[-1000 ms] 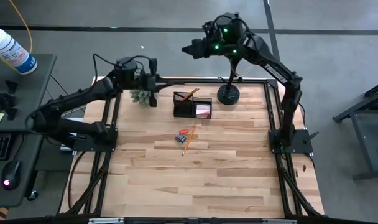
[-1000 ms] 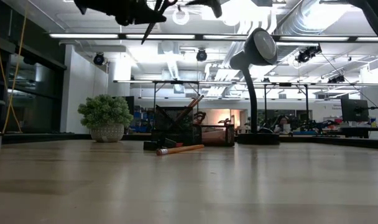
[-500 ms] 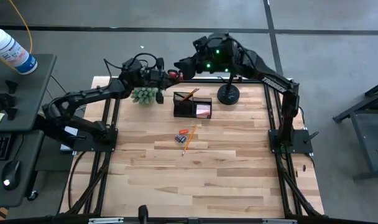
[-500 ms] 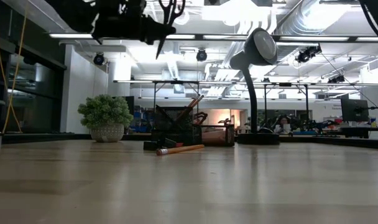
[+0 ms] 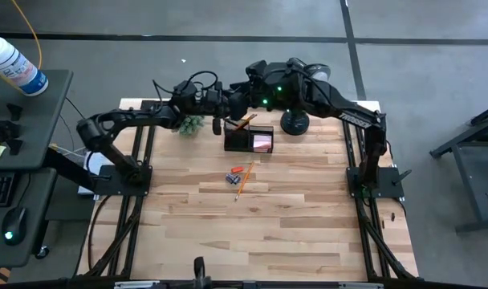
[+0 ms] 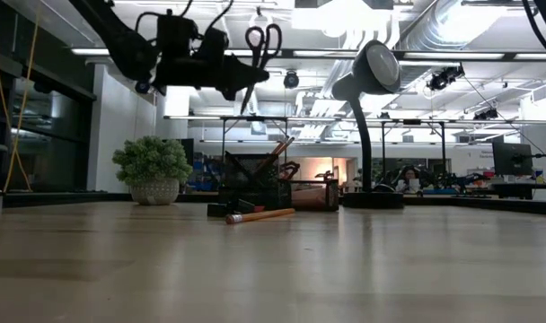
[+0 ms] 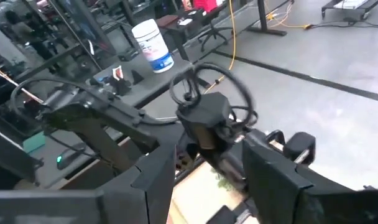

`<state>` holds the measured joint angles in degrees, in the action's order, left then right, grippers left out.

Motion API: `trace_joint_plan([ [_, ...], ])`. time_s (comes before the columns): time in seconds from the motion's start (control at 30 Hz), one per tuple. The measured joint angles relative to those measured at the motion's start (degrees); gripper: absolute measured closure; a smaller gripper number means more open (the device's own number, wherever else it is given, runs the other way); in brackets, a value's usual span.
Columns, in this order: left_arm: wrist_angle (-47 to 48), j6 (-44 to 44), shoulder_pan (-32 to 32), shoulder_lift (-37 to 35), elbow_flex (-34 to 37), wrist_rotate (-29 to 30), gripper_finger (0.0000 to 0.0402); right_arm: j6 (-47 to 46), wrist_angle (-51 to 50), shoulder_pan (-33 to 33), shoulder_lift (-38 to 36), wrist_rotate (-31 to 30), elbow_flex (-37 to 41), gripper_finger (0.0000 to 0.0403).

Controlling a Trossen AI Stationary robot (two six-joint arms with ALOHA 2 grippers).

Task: Pick and place office supplies into organizer
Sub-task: Put the black scissors into the desk organizer

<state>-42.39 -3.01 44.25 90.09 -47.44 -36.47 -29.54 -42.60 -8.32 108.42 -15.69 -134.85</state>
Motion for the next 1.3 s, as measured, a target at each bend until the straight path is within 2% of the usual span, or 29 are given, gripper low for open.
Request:
trace_joint_plan([
  [0.17, -1.22, 1.9, 0.0, 2.43, 0.0, 0.05, 0.0392, -5.91, -6.53, 1.22, 0.0, -0.72, 0.0, 0.0226],
  [0.4, -1.53, 2.0, 0.0, 3.9, 0.0, 0.6, 0.0393, -15.8, -22.37, 5.04, 0.0, -6.67, 0.0, 0.0226],
  [0.57, -1.87, 3.35, -0.82, 5.75, 0.0, 1.27, 0.0397, -19.35, -27.3, 7.83, 0.0, -9.09, 0.0, 0.0226],
  [0.8, -9.3, 6.44, -1.68, 9.25, -0.02, 1.47, 0.0392, -20.93, -27.94, 10.03, 0.0, -13.98, 0.0, 0.0226],
  [0.97, -11.49, 8.01, -1.9, 11.96, -0.04, 2.78, 0.0395, -21.03, -27.85, 9.99, 0.0, -14.12, 0.0, 0.0226],
  [1.13, -11.87, 13.46, -1.92, 14.86, -0.04, 3.09, 0.039, -21.43, -27.75, 10.03, 0.0, -14.4, -0.02, 0.0226],
  [1.3, -14.4, 13.79, -2.38, 16.18, -0.02, 4.77, 0.0396, -20.69, -26.59, 9.99, 0.0, -14.65, -0.02, 0.0226],
])
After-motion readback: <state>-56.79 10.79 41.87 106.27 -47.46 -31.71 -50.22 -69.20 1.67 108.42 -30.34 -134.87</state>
